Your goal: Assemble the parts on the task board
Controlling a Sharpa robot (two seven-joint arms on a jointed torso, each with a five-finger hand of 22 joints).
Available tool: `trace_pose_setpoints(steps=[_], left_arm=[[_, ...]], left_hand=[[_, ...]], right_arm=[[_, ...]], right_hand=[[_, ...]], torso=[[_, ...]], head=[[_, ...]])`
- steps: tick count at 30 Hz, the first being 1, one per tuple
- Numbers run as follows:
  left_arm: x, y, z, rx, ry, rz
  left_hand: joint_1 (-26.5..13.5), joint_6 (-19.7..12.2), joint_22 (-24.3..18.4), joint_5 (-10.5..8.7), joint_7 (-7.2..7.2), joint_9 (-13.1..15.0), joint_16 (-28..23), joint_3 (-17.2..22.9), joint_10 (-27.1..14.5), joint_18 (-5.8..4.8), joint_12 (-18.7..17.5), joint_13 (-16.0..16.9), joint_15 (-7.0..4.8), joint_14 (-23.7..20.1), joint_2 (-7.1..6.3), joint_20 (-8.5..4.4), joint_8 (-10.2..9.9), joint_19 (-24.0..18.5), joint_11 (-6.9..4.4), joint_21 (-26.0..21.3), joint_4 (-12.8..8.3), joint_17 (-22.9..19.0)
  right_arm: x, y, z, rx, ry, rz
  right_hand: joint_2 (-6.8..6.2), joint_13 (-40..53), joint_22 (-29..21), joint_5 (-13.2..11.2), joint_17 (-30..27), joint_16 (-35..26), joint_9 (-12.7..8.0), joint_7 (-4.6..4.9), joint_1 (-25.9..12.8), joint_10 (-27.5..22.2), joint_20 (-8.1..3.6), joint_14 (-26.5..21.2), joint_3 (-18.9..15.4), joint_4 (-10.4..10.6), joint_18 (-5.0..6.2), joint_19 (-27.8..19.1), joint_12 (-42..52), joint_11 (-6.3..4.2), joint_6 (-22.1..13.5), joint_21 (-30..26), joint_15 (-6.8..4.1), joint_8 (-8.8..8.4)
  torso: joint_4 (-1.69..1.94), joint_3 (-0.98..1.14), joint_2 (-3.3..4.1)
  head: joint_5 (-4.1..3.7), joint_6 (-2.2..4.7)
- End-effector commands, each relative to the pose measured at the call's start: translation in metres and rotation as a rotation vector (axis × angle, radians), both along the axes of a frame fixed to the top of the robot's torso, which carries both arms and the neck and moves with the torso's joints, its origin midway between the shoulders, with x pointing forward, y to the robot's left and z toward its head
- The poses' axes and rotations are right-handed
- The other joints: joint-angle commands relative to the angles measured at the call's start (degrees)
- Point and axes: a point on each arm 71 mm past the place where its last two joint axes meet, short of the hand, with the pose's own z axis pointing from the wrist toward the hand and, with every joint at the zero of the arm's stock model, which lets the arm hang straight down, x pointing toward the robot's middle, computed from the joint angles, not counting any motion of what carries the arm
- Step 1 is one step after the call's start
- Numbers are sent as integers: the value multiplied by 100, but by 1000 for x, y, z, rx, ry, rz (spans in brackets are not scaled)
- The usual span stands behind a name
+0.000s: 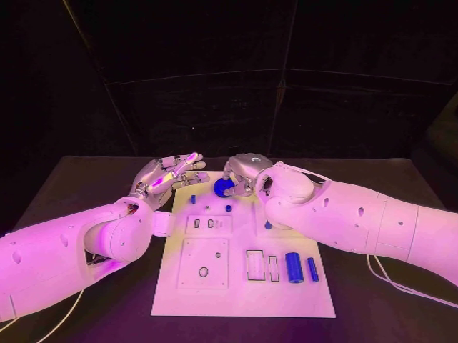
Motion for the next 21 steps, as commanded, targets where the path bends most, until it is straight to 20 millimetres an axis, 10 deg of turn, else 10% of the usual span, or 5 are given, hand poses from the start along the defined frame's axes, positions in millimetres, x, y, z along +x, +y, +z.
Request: trace_pose_setpoints(steps=[1,21], left_arm=[[0,-1,1,-6,-7,-9],[1,-1,1,-5,-5,-9]], left_hand=[[27,48,-9,-14,151,-3,-19,-15,50,38,-21,-5,17,-1,17,2,-38,26,-9,-17,-33,9],[31,49,-12,-14,151,-3,-24,-16,52,37,-23,-5,18,-2,22,2,-39,27,-9,-20,-37,9]], right_arm=[[0,2,0,-14,-3,12],[5,0,-4,-33,25,-13]], right_hand=[[-26,764,7,-33,-14,24,-1,-56,-37,73,5,188,49,1,-106,26,12,-24,54,23,-30,-33],[-295,526,12,-353,425,215,-30,181,-631,-131,189,251,-113,330,-104,5,-213,204,-709,29,168,-741]], torso=[[1,-4,-3],[0,-2,-3]], head=[[3,-8],[-12,-13]])
